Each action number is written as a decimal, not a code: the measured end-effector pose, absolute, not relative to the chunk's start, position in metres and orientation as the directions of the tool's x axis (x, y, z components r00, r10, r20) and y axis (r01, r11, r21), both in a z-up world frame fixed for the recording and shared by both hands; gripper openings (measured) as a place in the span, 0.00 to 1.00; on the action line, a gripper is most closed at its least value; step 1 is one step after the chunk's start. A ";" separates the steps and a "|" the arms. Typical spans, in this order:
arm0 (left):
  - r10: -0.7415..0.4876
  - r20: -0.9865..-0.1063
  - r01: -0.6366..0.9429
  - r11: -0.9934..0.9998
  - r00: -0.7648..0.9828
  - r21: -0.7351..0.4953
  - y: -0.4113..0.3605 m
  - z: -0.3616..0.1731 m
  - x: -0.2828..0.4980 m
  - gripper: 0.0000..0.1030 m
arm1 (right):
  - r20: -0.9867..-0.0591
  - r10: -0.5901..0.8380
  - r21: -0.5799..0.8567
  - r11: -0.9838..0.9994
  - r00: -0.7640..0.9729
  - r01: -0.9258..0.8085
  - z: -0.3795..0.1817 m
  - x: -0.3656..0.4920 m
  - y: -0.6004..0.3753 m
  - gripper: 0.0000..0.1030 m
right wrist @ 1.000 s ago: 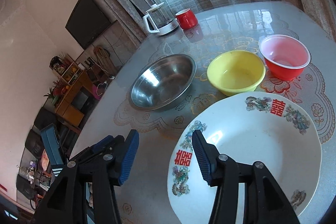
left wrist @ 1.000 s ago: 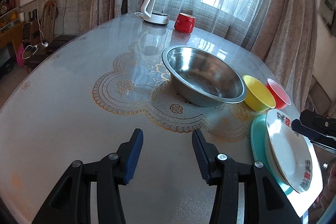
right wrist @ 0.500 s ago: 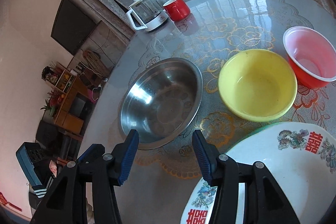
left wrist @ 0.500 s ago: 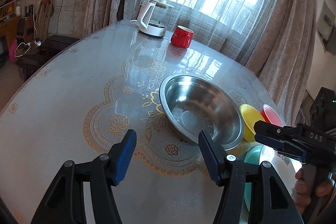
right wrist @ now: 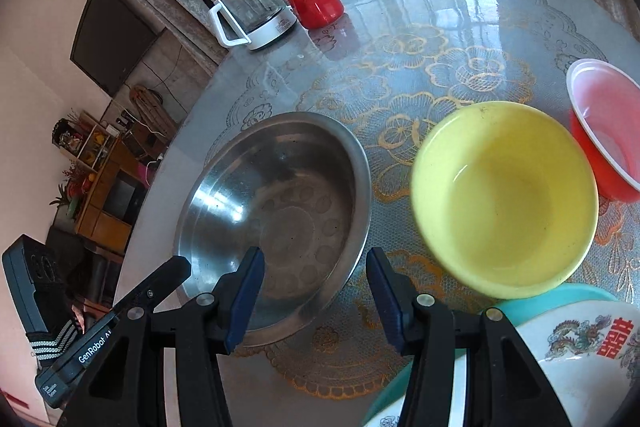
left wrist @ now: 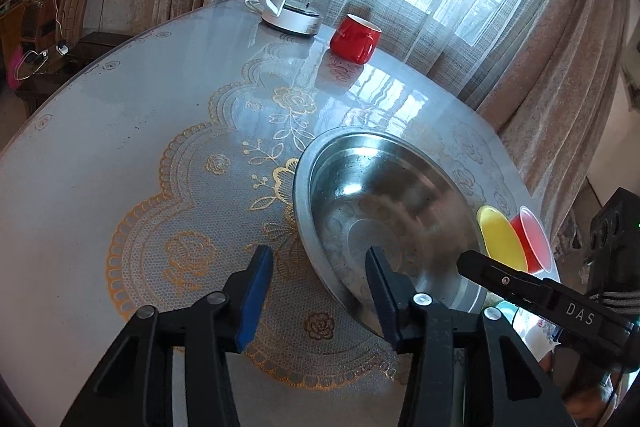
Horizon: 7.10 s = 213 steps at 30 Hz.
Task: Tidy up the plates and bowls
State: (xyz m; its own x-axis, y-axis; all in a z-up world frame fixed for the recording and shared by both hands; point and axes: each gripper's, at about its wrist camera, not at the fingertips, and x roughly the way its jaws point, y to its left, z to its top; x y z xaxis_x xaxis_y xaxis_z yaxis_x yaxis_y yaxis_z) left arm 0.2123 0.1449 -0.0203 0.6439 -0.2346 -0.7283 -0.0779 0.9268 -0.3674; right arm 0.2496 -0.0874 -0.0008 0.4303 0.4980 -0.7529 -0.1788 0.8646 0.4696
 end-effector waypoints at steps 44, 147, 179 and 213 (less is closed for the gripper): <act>-0.153 -0.703 -0.118 0.939 0.695 -0.321 0.176 -0.019 0.039 0.27 | -0.750 0.557 0.378 0.804 0.356 -0.460 0.005 0.111 -0.034 0.31; -0.318 -0.702 0.110 0.939 0.637 -0.325 0.017 0.048 0.194 0.18 | -0.666 0.505 0.574 0.817 0.549 -0.055 0.026 0.222 -0.189 0.14; -0.221 -0.694 -0.089 0.920 0.685 -0.382 0.159 0.015 0.049 0.18 | -0.696 0.643 0.534 0.761 0.320 -0.368 0.018 0.145 -0.032 0.14; -0.177 -0.743 -0.112 0.940 0.645 -0.321 0.160 -0.004 0.052 0.31 | -0.796 0.507 0.358 0.835 0.331 -0.418 0.007 0.133 -0.010 0.17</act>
State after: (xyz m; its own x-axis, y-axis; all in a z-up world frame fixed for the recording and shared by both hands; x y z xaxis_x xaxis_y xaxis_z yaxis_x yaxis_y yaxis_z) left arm 0.0522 0.1595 -0.0039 0.6449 -0.1773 -0.7434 -0.1115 0.9405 -0.3211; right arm 0.1331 -0.0097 0.0070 0.3310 0.5066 -0.7961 -0.4181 0.8351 0.3576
